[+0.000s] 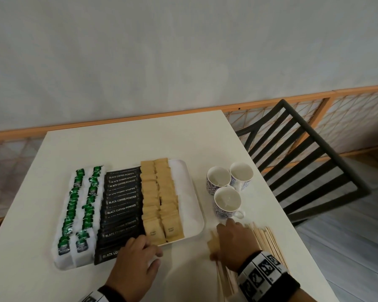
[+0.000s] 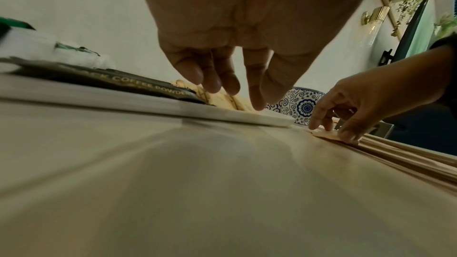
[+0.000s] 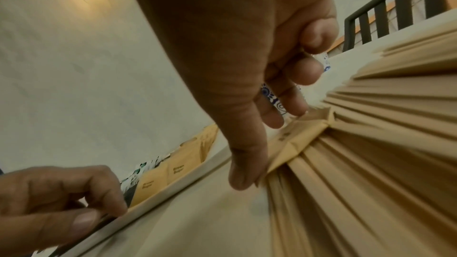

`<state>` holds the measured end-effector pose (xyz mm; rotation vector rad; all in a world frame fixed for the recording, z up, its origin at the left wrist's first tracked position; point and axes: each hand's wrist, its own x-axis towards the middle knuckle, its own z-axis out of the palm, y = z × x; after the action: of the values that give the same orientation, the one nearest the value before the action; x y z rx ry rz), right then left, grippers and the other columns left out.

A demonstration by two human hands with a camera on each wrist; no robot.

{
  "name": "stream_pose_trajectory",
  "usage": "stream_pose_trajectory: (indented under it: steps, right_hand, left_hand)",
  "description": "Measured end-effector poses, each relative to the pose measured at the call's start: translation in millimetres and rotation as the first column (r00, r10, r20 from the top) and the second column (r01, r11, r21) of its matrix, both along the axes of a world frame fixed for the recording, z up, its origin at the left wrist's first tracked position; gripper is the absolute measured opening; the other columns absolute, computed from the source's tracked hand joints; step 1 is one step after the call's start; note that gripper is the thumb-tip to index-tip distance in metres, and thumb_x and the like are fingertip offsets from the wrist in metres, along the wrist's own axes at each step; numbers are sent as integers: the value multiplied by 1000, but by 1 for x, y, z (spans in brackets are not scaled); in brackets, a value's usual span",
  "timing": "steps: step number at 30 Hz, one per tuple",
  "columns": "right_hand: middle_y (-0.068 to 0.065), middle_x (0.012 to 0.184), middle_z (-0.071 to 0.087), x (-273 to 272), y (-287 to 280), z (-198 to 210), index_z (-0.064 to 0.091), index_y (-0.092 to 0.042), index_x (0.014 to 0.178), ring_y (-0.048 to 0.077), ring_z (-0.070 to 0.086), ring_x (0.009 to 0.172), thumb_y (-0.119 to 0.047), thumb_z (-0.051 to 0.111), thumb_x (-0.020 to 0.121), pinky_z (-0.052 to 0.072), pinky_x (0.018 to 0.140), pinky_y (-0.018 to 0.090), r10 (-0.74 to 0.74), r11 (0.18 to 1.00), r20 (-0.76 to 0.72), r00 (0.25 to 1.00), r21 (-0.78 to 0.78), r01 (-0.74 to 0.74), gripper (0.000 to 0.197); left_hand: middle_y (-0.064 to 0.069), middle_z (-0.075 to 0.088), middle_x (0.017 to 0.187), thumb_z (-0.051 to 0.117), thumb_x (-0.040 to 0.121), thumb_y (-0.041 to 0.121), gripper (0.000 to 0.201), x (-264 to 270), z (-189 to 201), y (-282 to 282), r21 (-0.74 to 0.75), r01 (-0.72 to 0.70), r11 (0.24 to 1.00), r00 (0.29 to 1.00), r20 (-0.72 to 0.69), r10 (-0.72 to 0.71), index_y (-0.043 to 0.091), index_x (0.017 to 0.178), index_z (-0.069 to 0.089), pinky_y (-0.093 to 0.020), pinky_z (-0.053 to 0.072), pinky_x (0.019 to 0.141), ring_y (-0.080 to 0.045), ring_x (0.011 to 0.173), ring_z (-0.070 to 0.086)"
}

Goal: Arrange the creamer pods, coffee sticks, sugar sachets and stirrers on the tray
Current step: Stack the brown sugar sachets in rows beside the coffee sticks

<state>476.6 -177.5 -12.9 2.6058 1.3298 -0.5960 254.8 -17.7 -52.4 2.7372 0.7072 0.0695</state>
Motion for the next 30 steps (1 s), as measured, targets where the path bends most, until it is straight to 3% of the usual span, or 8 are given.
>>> stream_pose_trajectory:
  steps: [7,11,14,17,22,25,27,30]
  right_hand:
    - [3,118,55,-1,-4,-4,41,-24,122,24,57,104,-56,70,73,47,86,38,-54,997,-16,998,54,55,65]
    - [0,115,58,-1,-3,-6,41,-26,121,22,58,102,-41,66,80,48,83,35,-54,988,-57,997,143,62,50]
    - [-4,100,63,-1,0,-4,52,-25,100,15,54,82,-36,52,85,44,71,26,-67,964,-141,988,246,100,18]
    - [-7,84,65,3,5,2,57,-20,79,12,59,74,-36,48,82,50,68,27,-67,935,-281,957,316,159,19]
    - [-9,64,62,-3,29,32,66,-22,79,2,58,57,-18,66,85,43,56,12,48,844,-615,787,447,298,7]
    - [-5,61,64,-6,42,38,65,-14,84,4,60,53,-13,65,88,46,51,17,55,813,-754,654,414,409,4]
    - [-3,62,64,-8,47,38,65,-7,89,6,61,54,-11,63,89,47,52,18,70,809,-798,598,396,434,4]
    - [2,66,65,-10,52,37,63,-4,92,10,63,56,-9,61,90,49,54,23,97,805,-832,546,388,448,6]
  left_hand:
    - [23,35,80,50,69,50,15,1,-6,0,-28,8,1000,1000,25,-7,44,80,59,-16,28,52,-1,68,37]
    - [24,35,80,50,70,49,15,2,-5,1,-66,6,998,1000,7,-6,44,81,59,-14,26,52,-2,66,38]
    - [25,34,80,50,71,49,14,2,-5,2,-82,2,997,1000,11,-1,44,82,59,-12,24,53,-1,67,37]
    - [25,36,78,46,77,53,22,4,-5,5,-98,-11,995,998,67,17,43,83,64,-17,32,55,-2,71,38]
    - [15,53,75,22,82,73,58,21,14,11,-343,30,939,986,165,29,31,74,61,-19,35,74,-3,78,46]
    - [10,54,68,31,83,67,60,31,30,14,-536,10,844,949,270,161,15,68,56,-20,36,65,-6,68,49]
    - [12,51,64,42,84,61,49,34,38,15,-653,18,758,935,279,218,16,68,53,-21,37,62,-2,64,47]
    - [16,49,61,53,87,51,38,34,46,15,-668,48,743,940,281,192,20,65,53,-20,36,60,1,61,45]
